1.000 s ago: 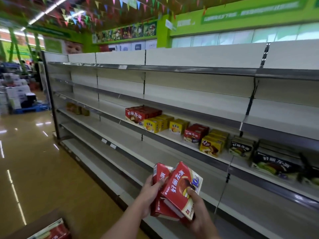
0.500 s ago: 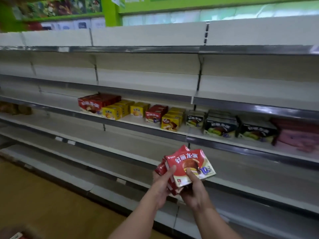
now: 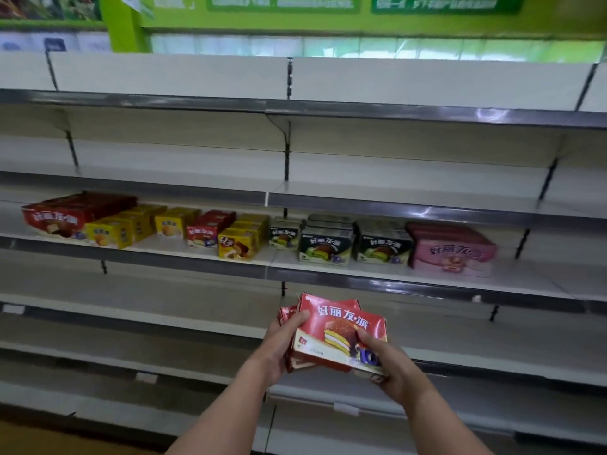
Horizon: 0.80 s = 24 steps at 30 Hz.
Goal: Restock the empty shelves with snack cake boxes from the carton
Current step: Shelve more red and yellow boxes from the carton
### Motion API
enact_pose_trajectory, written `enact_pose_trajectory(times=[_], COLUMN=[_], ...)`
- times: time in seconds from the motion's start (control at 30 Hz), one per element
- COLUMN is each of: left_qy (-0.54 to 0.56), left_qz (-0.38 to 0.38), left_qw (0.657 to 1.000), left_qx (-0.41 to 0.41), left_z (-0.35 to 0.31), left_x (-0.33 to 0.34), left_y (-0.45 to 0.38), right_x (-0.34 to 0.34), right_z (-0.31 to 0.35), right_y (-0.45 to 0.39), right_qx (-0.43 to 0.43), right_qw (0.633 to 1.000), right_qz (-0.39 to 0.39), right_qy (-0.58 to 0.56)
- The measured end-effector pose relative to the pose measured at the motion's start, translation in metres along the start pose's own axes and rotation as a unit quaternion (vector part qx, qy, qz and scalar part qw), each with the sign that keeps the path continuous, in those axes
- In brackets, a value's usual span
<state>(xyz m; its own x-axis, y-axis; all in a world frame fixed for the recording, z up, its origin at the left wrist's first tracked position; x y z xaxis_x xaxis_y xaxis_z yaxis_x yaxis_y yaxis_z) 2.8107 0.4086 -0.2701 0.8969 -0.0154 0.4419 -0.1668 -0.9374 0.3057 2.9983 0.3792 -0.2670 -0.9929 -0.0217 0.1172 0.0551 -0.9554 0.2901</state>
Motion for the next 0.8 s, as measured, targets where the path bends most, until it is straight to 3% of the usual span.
enact_pose_trajectory(times=[0.13, 0.43, 0.63, 0.8], left_qy=[-0.022, -0.017, -0.056, -0.089], left_qz=[0.034, -0.049, -0.059, -0.040], left_qw=[0.999, 0.998, 0.996, 0.995], left_qx=[-0.002, 0.024, 0.031, 0.035], left_z=[0.022, 0.070, 0.081, 0.075], left_x=[0.051, 0.122, 0.151, 0.181], left_y=[-0.015, -0.038, -0.062, -0.080], right_x=[-0.055, -0.171, -0.207, -0.224], right_z=[0.005, 0.000, -0.005, 0.007], right_y=[0.010, 0.019, 0.031, 0.034], right_qx=[-0.006, 0.004, 0.024, 0.033], right_qw=[1.000, 0.992, 0.994, 0.999], right_qz=[-0.030, -0.120, -0.062, -0.009], right_qy=[0.002, -0.040, -0.087, -0.034])
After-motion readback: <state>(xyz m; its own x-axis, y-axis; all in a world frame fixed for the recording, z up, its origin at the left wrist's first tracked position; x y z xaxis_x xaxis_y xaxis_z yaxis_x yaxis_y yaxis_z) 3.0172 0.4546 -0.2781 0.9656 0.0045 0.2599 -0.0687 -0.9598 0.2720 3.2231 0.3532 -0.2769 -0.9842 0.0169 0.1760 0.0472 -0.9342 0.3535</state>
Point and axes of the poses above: each hand's wrist, its own y-axis away from the middle knuckle, its own x-axis out of the palm, z = x × y, the point moved 7 cm from there along -y, towards the middle knuckle, and after that the axes turned 9 degrees about y, right-handed, at the moved point
